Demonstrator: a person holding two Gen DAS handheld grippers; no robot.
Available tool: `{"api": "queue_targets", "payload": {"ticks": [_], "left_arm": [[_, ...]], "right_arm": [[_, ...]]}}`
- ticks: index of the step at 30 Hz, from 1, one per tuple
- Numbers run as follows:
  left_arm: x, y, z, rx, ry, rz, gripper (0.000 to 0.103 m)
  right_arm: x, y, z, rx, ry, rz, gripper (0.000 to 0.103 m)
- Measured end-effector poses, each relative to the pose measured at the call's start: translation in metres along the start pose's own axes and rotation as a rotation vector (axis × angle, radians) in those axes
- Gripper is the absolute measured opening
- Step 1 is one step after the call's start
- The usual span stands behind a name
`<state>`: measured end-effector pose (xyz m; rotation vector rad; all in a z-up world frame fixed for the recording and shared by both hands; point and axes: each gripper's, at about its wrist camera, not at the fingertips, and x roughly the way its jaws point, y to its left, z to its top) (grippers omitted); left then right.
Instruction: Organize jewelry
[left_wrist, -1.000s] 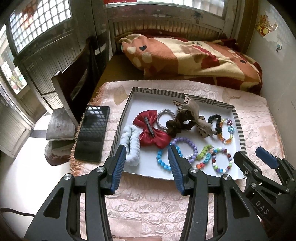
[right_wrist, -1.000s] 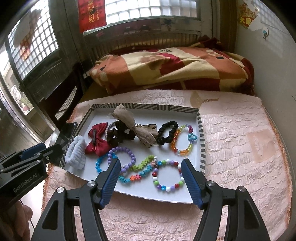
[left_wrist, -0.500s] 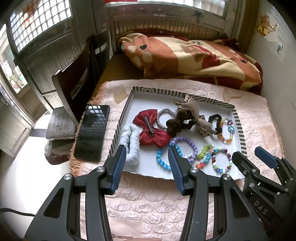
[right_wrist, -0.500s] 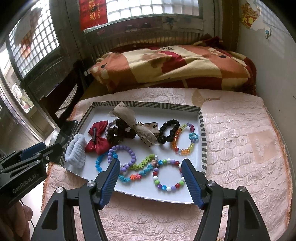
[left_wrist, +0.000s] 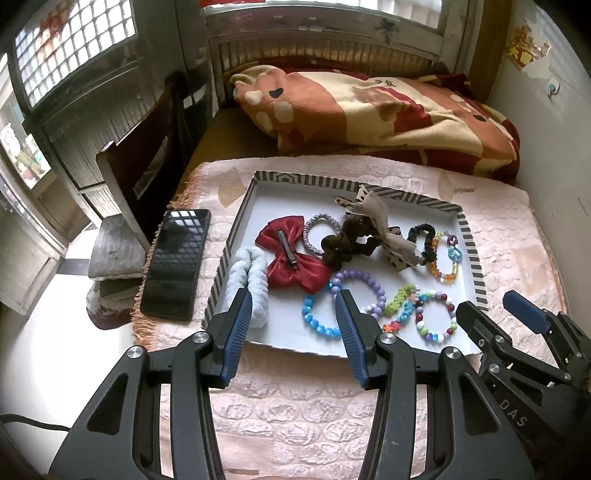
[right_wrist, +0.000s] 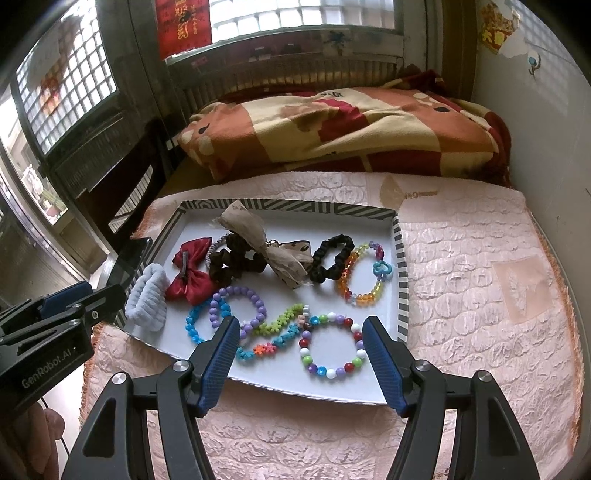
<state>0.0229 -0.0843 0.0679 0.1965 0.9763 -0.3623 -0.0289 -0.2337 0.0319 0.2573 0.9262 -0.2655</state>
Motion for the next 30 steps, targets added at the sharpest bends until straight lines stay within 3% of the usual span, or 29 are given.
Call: {"api": "queue_targets", "payload": {"ticks": [30], "left_arm": [[0.0019,-0.0054,-0.0004,0.009,0.002,0.003,0.046]], "right_arm": [[0.0054,-0.0057,-0.0001,0.000,0.012,-0.002,0.067]]}}
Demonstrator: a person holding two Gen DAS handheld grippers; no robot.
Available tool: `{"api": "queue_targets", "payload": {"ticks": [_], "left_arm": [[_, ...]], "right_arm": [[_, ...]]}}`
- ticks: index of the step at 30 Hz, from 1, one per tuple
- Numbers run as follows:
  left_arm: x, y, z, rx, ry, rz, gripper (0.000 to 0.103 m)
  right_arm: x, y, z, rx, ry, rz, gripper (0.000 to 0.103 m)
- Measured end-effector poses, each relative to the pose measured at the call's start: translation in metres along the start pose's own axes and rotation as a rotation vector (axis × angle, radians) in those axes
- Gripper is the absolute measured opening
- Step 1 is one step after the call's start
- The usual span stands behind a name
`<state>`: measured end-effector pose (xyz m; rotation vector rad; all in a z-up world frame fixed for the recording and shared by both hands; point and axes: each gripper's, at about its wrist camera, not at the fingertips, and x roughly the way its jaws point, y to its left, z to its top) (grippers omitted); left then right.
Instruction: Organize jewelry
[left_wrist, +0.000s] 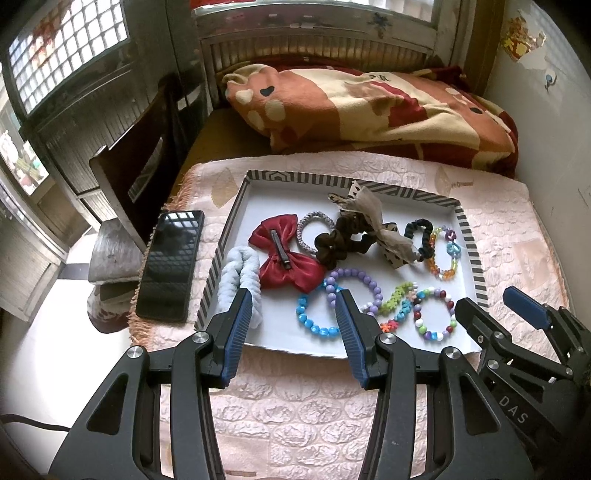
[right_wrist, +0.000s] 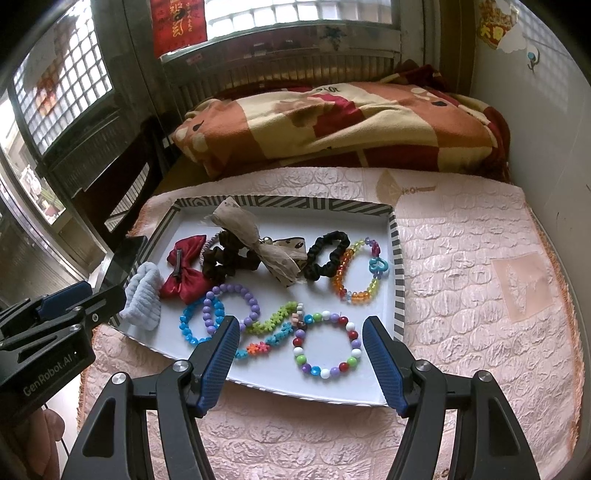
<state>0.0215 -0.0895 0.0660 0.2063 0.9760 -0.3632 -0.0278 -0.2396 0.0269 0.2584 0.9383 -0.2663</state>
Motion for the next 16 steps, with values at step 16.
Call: {"api": "queue_targets", "payload": {"ticks": [16], "left_arm": [[0.001,0.001,-0.002,0.029,-0.029,-0.018,0.047]], "right_arm": [[-0.001,-0.009,-0.003,0.018,-0.002,-0.001,0.067]]}}
